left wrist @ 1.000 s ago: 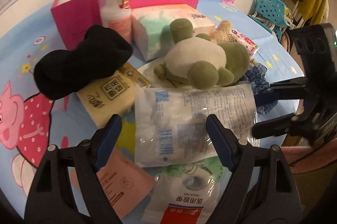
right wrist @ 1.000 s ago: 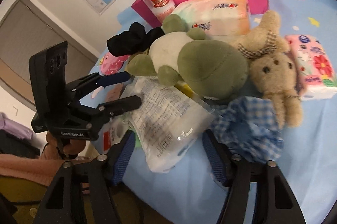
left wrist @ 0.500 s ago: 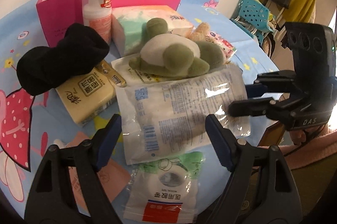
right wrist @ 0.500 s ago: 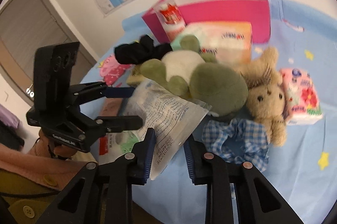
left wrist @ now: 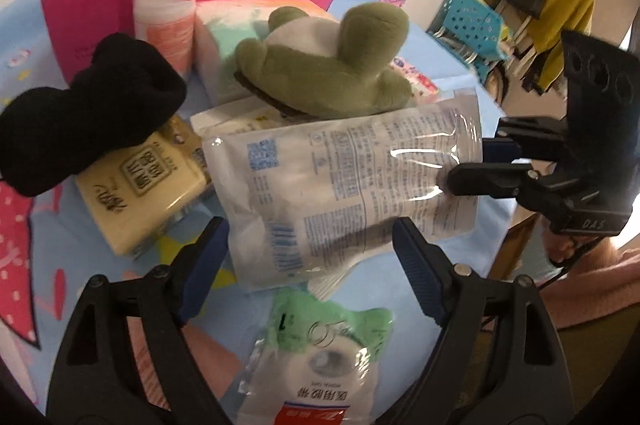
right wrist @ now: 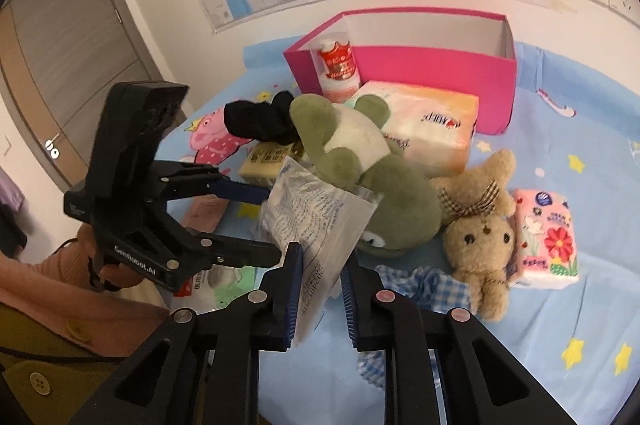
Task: Organize soft objects
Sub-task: 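Grasp the clear plastic bag with the right gripper and lift it, then carry the bag over the pink box and open the right gripper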
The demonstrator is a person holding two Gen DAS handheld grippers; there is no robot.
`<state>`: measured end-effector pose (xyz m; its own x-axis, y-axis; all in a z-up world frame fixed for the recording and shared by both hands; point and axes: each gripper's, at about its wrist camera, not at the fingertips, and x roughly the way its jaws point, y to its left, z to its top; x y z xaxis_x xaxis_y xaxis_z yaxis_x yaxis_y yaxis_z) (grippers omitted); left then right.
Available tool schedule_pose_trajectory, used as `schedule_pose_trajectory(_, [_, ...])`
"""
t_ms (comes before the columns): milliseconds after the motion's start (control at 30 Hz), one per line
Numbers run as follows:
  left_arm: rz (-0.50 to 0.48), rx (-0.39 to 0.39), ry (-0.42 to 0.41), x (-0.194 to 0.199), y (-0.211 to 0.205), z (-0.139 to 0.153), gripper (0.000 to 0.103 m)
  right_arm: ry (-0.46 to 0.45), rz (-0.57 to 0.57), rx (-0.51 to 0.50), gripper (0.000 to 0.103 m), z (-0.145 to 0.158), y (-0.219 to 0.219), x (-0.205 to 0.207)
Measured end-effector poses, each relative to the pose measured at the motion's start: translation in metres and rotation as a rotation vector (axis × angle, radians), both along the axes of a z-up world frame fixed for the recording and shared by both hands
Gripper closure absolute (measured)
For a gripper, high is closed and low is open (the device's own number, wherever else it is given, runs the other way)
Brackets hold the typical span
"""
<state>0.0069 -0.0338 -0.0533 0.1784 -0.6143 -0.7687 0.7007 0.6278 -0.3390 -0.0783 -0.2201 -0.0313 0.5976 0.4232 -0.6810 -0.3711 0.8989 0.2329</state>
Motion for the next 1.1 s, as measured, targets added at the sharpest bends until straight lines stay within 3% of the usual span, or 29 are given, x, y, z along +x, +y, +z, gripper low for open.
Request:
schedule_pose_trajectory(100, [-0.006,-0.025,0.025,0.000,0.001,0.000,0.019,-0.016,0.000,0.012,0.086,0.003,-0.006,-0.001])
schedule_pose_trajectory(233, [0.002,-0.035,-0.005,-0.009,0.004,0.010,0.024,-0.046,0.012,0.018,0.088,0.009,-0.004,-0.005])
schedule_pose_trajectory(367, [0.006,-0.090,-0.036,-0.020,0.010,0.035,0.051,-0.077,0.029,0.045,0.090,0.023,-0.004,-0.004])
schedule_pose_trajectory(400, [0.004,-0.101,-0.043,-0.022,0.010,0.039,0.051,-0.080,0.032,0.047,0.090,0.026,-0.003,-0.003])
schedule_pose_trajectory(467, [0.012,-0.106,-0.094,-0.026,0.007,0.052,0.051,-0.097,0.056,0.077,0.091,0.036,0.000,0.002])
schedule_pose_trajectory(567, [0.044,-0.076,-0.136,-0.024,0.008,0.055,0.051,-0.115,0.058,0.040,0.091,0.043,0.007,0.009])
schedule_pose_trajectory(800, [0.132,-0.007,-0.068,-0.005,0.019,0.022,0.045,-0.070,-0.006,0.140,0.091,0.029,-0.032,0.019])
schedule_pose_trajectory(967, [0.069,0.009,-0.002,-0.008,0.007,0.003,0.043,-0.020,-0.054,0.199,0.089,0.013,-0.053,0.024])
schedule_pose_trajectory(1100, [0.038,-0.023,0.011,-0.006,-0.009,0.003,0.032,-0.003,-0.057,0.226,0.088,0.008,-0.053,0.025])
